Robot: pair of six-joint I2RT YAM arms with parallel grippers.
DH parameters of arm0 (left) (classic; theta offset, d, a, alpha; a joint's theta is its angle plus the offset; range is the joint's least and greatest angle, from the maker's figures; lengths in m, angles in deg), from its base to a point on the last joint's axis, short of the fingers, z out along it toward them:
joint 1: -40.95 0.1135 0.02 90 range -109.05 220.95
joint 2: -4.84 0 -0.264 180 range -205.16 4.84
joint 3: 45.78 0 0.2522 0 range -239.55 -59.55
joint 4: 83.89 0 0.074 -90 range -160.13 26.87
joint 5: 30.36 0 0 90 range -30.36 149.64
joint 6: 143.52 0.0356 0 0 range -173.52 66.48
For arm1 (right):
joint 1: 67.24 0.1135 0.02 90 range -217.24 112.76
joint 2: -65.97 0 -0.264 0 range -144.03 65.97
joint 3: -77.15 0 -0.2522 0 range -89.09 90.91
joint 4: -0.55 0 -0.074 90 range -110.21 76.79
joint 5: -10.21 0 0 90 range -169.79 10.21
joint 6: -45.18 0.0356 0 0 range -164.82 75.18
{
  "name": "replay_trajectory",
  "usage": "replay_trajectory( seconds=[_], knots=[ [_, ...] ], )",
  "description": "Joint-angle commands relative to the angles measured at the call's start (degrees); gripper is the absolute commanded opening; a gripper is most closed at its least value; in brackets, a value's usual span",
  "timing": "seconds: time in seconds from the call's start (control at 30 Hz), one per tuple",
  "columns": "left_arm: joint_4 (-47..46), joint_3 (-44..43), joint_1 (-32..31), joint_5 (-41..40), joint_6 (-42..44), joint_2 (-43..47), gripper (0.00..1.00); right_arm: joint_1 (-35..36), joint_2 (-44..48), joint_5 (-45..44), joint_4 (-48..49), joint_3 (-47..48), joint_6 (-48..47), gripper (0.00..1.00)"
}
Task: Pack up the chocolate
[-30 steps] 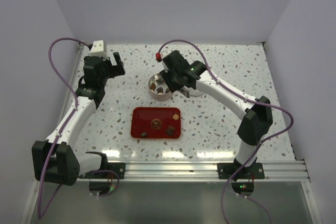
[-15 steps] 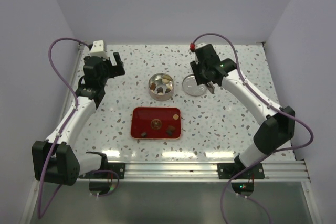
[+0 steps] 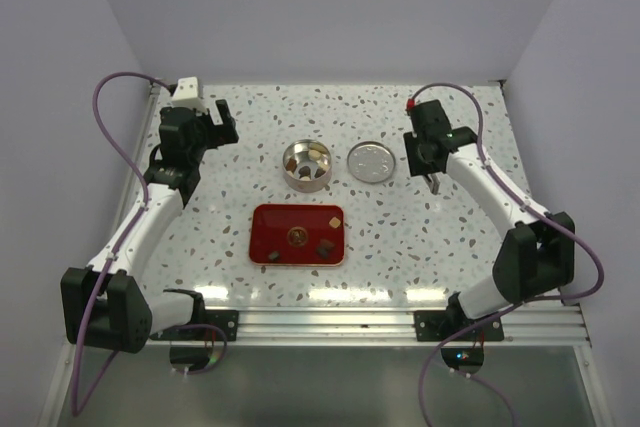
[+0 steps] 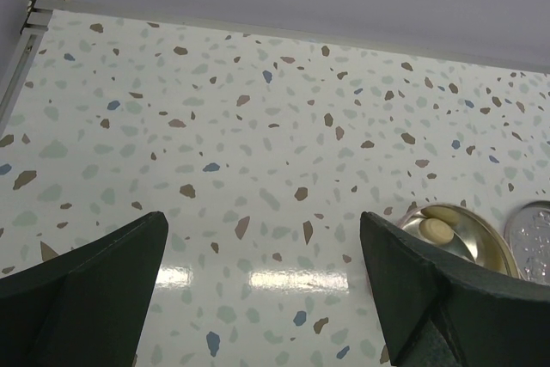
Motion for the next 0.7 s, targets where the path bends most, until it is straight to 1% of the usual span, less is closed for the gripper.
replay_trajectory(
  seconds=[0.0, 0.17, 0.47, 0.67],
  knots=[
    [-0.8, -2.3, -0.4, -0.2, -0.1, -0.3, 1.0, -0.7, 1.0, -0.8, 3.8, -1.5, 1.3, 0.43],
    [-0.8, -2.3, -0.4, 0.3, -0.3, -0.4, 1.0, -0.7, -1.6, -0.9, 5.8, -4.8, 2.0, 0.43],
    [-1.1, -2.3, -0.4, 1.0, -0.5, -0.6, 1.0, -0.6, -3.5, 0.4, 6.3, -8.2, 4.8, 0.43],
    [-1.1, -2.1, -0.4, 1.1, -0.6, -0.6, 1.0, 0.6, -2.4, 2.5, 5.4, -10.9, 6.5, 0.43]
  ],
)
